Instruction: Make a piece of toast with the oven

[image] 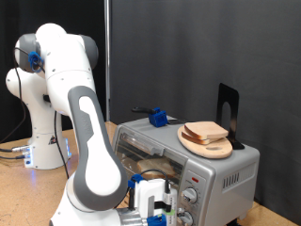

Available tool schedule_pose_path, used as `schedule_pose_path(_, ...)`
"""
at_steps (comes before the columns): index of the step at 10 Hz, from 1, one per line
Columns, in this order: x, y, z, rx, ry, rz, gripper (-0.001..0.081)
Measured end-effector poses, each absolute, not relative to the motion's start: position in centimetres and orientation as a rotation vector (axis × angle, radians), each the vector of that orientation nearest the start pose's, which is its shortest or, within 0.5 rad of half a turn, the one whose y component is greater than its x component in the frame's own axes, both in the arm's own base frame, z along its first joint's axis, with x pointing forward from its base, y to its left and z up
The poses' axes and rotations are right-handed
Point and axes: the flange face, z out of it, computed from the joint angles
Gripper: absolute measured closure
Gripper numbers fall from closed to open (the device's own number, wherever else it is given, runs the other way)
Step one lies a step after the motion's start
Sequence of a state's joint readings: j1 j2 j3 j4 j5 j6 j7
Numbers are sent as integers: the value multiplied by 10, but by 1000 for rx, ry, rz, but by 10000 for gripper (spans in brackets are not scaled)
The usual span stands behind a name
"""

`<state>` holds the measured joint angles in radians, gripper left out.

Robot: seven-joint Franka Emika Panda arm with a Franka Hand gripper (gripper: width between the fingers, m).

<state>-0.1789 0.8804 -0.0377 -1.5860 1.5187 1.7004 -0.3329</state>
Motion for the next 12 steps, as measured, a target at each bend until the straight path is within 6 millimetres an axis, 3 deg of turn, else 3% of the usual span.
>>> schedule_pose_path(1,664,-47,138,-1600,702,261,378)
schedule_pose_path(2,664,-47,139,-1597,717,283,378)
schedule_pose_path(3,664,-47,139,-1594,723,295,182)
schedule_pose_path(4,664,-47,140,-1590,728,307,182)
schedule_pose_path(5,664,-47,141,-1585,739,322,43)
schedule_pose_path(7,665,-46,141,-1576,765,350,5)
schedule_pose_path(12,670,-47,142,-1567,798,374,3)
